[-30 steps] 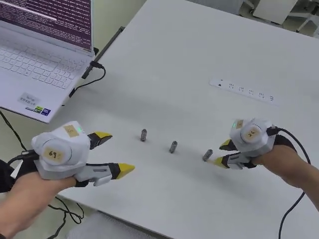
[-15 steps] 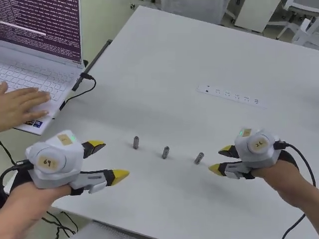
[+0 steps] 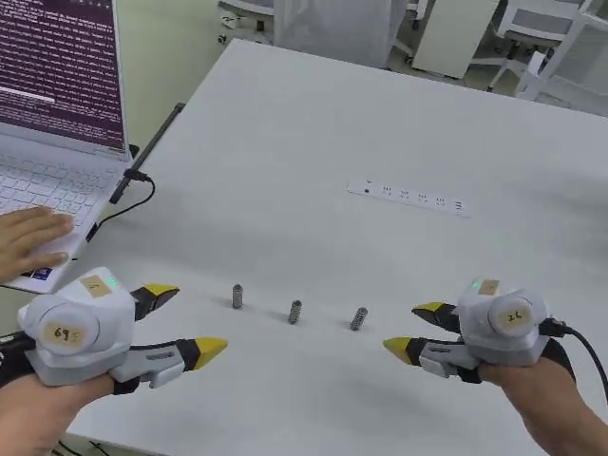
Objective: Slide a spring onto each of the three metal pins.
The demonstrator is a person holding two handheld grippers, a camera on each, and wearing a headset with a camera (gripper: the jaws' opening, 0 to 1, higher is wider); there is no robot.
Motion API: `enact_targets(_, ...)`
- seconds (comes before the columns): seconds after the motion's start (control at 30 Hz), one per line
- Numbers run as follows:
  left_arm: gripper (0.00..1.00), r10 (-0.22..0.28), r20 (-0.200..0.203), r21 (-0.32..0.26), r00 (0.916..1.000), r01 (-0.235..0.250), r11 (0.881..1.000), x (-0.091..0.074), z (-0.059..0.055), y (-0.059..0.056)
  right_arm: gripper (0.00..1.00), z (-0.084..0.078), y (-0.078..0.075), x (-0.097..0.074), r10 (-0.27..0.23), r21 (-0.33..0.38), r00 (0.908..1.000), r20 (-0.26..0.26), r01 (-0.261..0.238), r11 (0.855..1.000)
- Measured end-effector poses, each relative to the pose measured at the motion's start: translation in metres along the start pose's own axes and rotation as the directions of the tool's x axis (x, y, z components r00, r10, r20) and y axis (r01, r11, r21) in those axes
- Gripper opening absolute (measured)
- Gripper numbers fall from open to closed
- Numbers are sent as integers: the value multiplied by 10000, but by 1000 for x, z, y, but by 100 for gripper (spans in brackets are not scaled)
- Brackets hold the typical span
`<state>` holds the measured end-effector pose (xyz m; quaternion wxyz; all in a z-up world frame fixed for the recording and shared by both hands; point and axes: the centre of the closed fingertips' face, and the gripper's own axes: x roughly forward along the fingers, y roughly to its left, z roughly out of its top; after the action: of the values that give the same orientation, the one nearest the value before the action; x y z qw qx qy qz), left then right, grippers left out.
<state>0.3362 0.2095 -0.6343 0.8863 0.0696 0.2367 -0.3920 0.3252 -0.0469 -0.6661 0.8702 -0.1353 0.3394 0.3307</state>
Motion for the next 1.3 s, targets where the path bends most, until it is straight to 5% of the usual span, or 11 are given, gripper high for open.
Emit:
enact_targets(0.3,55,59,158,-75,9999,-58,10000,-1,10,0,44,-7,1,-30,-624,972,9960,638,561,9937)
enact_targets(0.47,55,42,158,-121,9999,-40,9999,-1,15,-3,49,-12,7,-36,-734,1084,9959,521,674,9918)
enact_targets(0.63,56,54,149,-123,9999,-53,9999,-1,19,-2,50,-7,10,-43,-920,1631,9907,1002,748,9838)
enact_targets(1.3,61,339,130,-347,9993,-334,9988,-3,17,4,59,-18,38,-40,-845,2075,9905,1089,604,9764)
